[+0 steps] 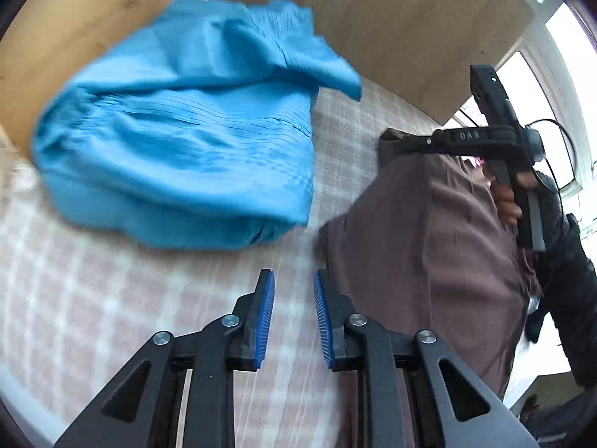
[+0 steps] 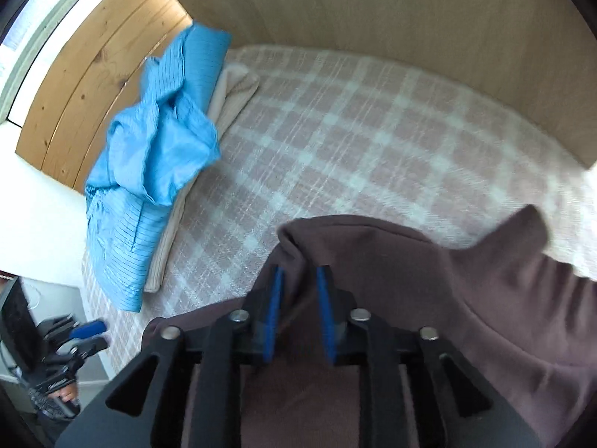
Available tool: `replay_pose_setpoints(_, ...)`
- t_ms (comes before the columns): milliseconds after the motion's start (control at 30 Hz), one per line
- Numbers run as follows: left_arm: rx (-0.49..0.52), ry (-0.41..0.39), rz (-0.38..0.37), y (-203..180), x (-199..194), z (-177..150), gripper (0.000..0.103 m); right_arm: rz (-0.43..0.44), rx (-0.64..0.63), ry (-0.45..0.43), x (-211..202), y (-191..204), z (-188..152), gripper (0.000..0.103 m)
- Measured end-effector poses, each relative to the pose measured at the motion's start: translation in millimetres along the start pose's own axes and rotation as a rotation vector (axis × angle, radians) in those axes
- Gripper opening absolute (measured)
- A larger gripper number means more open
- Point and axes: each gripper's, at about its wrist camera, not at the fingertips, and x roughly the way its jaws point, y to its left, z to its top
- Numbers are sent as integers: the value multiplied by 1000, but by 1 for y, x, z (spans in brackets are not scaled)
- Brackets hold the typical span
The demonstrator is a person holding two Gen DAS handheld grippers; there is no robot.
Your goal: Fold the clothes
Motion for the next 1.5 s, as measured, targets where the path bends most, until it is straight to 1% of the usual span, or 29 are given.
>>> replay_pose_setpoints(67, 14, -10, -7, -5, -31, -32, 24, 8, 0, -25, -20, 1, -13, 33)
replay_pose_setpoints(100, 21, -15, -11, -7, -46, -49, 25, 33, -5, -18, -26, 2, -24, 33)
replay_pose_setpoints(167, 22, 5, -41, -14, -69, -97, 29, 72, -28, 17, -33, 9, -50, 34)
replay_pose_setpoints(233, -5, 39, -88, -20, -81, -148, 29, 91, -58, 57, -34, 20, -80, 34)
replay_pose_setpoints(267, -26, 63, -104, -26, -80, -171, 29, 96, -72, 76, -33, 25, -96, 34)
replay_pose_setpoints(300, -39, 90, -105, -32, -78, -193, 29, 102, -81, 94, -29, 30, -109, 34)
replay_pose_setpoints(367, -40, 144, -101, -43, -66, -227, 29, 119, -88, 130, -19, 37, -131, 34)
replay_pose_setpoints(500, -81, 186, -122, -56, -41, -265, 29, 103, -100, 175, 1, 54, -154, 34)
replay_pose_setpoints(600, -84, 174, -116, -61, -33, -272, 29, 94, -112, 186, 7, 65, -164, 34)
replay_pose_setpoints(667, -101, 158, -102, -59, -30, -271, 29, 95, -125, 190, 8, 73, -171, 34)
replay_pose_setpoints(767, -138, 130, -137, -53, -29, -271, 29, 96, -148, 198, 9, 85, -183, 34)
replay_pose_setpoints(833, -138, 113, -155, -53, -28, -272, 28, 94, -164, 198, 11, 93, -190, 34)
replay_pose_setpoints(900, -136, 97, -173, -53, -28, -272, 21, 80, -185, 183, 14, 99, -196, 34)
replay_pose_setpoints(933, -128, 94, -184, -51, -31, -273, 4, 73, -199, 181, 16, 103, -198, 34)
replay_pose_setpoints(1033, -98, 77, -214, -47, -47, -273, 4, 41, -234, 195, 22, 113, -205, 34)
replay_pose_setpoints(1100, -83, 57, -190, -40, -62, -273, 4, 31, -253, 204, 23, 119, -209, 34)
replay_pose_setpoints(1133, -94, 60, -173, -34, -61, -273, 4, 31, -264, 212, 23, 121, -210, 34)
replay_pose_setpoints(1200, -115, 79, -133, -22, -56, -273, 4, 17, -279, 215, 22, 125, -211, 34)
replay_pose_setpoints(1300, -146, 118, -102, -7, -43, -274, 4, -12, -297, 205, 19, 130, -210, 34)
replay_pose_setpoints(1367, -181, 132, -98, 2, -39, -275, 4, -19, -284, 180, 18, 128, -203, 34)
replay_pose_setpoints(1400, -190, 116, -100, 1, -45, -275, 4, -24, -266, 176, 20, 125, -198, 34)
replay_pose_setpoints(1433, -197, 98, -101, 1, -52, -275, 8, -35, -243, 174, 24, 122, -193, 34)
replay_pose_setpoints(1467, -183, 82, -85, -5, -59, -273, 12, -46, -215, 173, 29, 117, -187, 34)
replay_pose_setpoints(1500, -152, 67, -75, -14, -67, -270, 12, -45, -188, 172, 34, 112, -184, 34)
